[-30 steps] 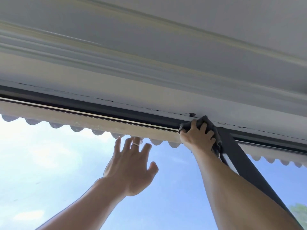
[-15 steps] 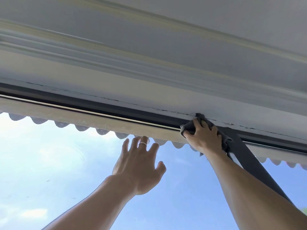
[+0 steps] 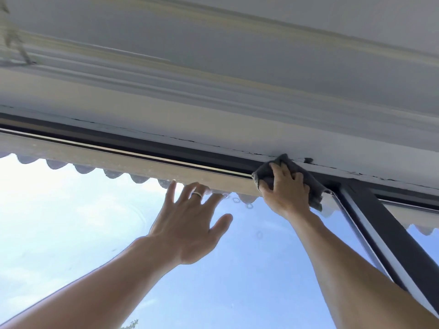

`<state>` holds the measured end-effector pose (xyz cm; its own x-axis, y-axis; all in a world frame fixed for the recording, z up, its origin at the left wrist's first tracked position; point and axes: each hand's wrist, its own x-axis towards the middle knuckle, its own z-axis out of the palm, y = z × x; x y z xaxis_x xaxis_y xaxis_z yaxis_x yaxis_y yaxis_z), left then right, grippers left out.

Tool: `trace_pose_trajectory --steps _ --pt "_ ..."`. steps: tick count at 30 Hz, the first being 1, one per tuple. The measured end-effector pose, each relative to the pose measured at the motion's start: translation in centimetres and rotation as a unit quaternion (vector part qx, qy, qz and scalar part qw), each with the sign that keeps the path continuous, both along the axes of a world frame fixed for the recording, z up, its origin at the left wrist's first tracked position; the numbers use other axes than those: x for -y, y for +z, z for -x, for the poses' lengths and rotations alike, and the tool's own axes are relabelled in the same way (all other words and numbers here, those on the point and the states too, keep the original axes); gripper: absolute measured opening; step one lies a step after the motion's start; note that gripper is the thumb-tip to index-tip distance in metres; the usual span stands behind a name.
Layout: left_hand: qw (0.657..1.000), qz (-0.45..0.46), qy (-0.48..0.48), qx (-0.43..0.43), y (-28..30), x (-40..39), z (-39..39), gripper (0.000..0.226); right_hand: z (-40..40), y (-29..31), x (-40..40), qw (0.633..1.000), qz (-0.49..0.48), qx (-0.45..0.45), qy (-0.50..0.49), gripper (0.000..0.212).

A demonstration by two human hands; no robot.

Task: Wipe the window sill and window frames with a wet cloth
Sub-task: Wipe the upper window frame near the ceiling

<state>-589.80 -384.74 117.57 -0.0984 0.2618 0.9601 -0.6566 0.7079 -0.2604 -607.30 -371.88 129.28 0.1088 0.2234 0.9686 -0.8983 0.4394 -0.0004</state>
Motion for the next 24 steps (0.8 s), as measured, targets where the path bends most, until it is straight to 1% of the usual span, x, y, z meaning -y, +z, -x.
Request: trace_pose_trajectory --steps 1,2,4,5,6,7,9,10,11,12,14,15,16,17,19,21,22,24 --pt "1.0 -0.004 0.003 -0.004 0.0 0.5 -0.6 0.087 0.4 -0.1 -0.6 1.0 -0.015 0.013 -0.02 0.059" --pt "1.0 -0.008 0.012 -0.007 -0.1 0.9 -1.1 0.088 1.2 -0.2 -1.3 0.999 -0.01 0.044 -0.026 0.062" --pt "0.999 -0.011 0.033 -0.021 -0.2 1.9 -2.3 0.089 1.5 -0.3 -1.8 0.99 0.04 0.134 -0.027 0.064" --pt "0.998 -0.01 0.048 -0.028 -0.2 2.3 -2.8 0.089 0.8 -0.3 -1.2 0.986 0.048 0.155 -0.032 0.064" --pt "0.998 -0.007 0.059 -0.034 -0.2 2.6 -3.2 0.088 -0.5 -0.2 -0.4 0.988 0.031 0.146 -0.037 0.064" --pt "0.997 -0.009 0.063 -0.038 -0.3 2.9 -3.5 0.088 -2.0 -0.1 0.7 0.992 -0.005 0.114 -0.044 0.063" --pt "0.998 -0.028 0.043 -0.039 -0.3 3.3 -3.6 0.089 -4.0 -0.4 2.5 0.994 -0.081 0.04 -0.063 0.061" --pt "0.998 -0.041 0.029 -0.036 -0.5 3.5 -3.8 0.09 -4.3 -0.5 2.7 0.993 -0.099 0.02 -0.065 0.06" --pt "0.998 -0.05 0.021 -0.031 -0.6 3.6 -3.8 0.092 -3.9 -0.4 2.4 0.993 -0.096 0.022 -0.061 0.061" --pt "0.998 -0.051 0.025 -0.025 -0.8 3.8 -4.1 0.092 -3.6 -0.3 2.1 0.995 -0.068 0.044 -0.055 0.063" --pt "0.998 -0.039 0.041 -0.013 -1.1 4.2 -4.6 0.092 -3.1 -0.4 2.0 0.991 0.022 0.124 -0.046 0.063" --pt "0.998 -0.03 0.046 -0.007 -1.2 4.3 -5.0 0.091 -3.5 -0.3 2.5 0.986 0.049 0.155 -0.042 0.062" --pt "0.998 -0.027 0.048 -0.003 -1.2 4.5 -5.4 0.091 -4.5 -0.1 3.3 0.985 0.05 0.158 -0.042 0.061" --pt "0.998 -0.027 0.05 -0.002 -1.4 4.8 -5.9 0.091 -6.0 0.0 4.4 0.989 0.029 0.137 -0.052 0.06" --pt "0.999 -0.029 0.041 -0.005 -1.4 5.2 -6.5 0.091 -7.5 0.1 5.7 0.994 -0.033 0.067 -0.086 0.06" --pt "0.999 -0.035 0.024 -0.006 -1.4 5.7 -7.2 0.092 -7.0 0.2 4.9 0.991 -0.074 0.038 -0.102 0.061" --pt "0.999 -0.039 0.019 -0.007 -1.4 5.9 -7.4 0.092 -6.1 0.2 3.9 0.991 -0.07 0.048 -0.1 0.061" --pt "0.999 -0.05 0.012 -0.007 -1.2 6.4 -8.2 0.093 -5.3 -0.1 3.0 0.99 -0.019 0.114 -0.087 0.061"
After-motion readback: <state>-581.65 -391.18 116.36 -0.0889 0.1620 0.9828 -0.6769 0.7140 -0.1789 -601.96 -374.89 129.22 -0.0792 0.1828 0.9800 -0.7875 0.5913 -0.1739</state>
